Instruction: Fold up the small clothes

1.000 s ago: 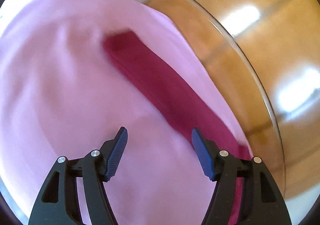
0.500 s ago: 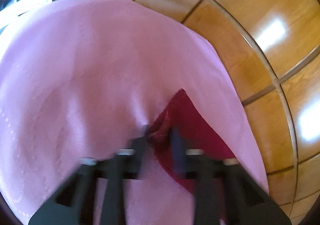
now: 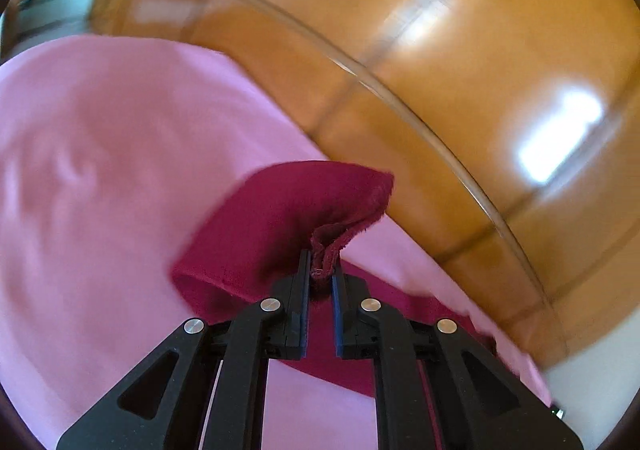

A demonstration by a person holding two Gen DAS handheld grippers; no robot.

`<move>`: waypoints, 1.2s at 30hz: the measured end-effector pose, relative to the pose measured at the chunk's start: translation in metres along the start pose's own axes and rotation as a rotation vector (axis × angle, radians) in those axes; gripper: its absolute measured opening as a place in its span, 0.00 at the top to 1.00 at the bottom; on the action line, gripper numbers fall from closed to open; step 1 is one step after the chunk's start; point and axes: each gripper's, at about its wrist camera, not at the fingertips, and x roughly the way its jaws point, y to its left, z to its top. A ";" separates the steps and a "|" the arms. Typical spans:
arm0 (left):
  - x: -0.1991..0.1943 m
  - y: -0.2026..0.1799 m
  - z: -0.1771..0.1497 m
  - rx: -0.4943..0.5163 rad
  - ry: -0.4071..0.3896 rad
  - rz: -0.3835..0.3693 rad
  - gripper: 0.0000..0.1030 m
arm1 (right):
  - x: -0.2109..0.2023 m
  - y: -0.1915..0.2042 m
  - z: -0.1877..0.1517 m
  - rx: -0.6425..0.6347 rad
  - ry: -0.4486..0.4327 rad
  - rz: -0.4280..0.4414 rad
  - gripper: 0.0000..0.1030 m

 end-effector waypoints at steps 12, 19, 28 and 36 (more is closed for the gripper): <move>0.072 -0.118 -0.102 0.303 0.222 -0.083 0.70 | 0.001 -0.003 0.000 0.012 0.000 0.014 0.02; 0.040 -0.115 -0.110 0.334 0.152 -0.085 0.37 | -0.009 -0.001 0.008 0.022 -0.001 -0.009 0.04; 0.002 -0.047 -0.120 0.246 0.093 0.117 0.37 | -0.064 0.129 0.025 -0.020 0.055 0.561 0.46; -0.023 -0.021 -0.129 0.232 0.078 0.127 0.37 | -0.030 0.281 0.024 -0.077 0.322 0.736 0.45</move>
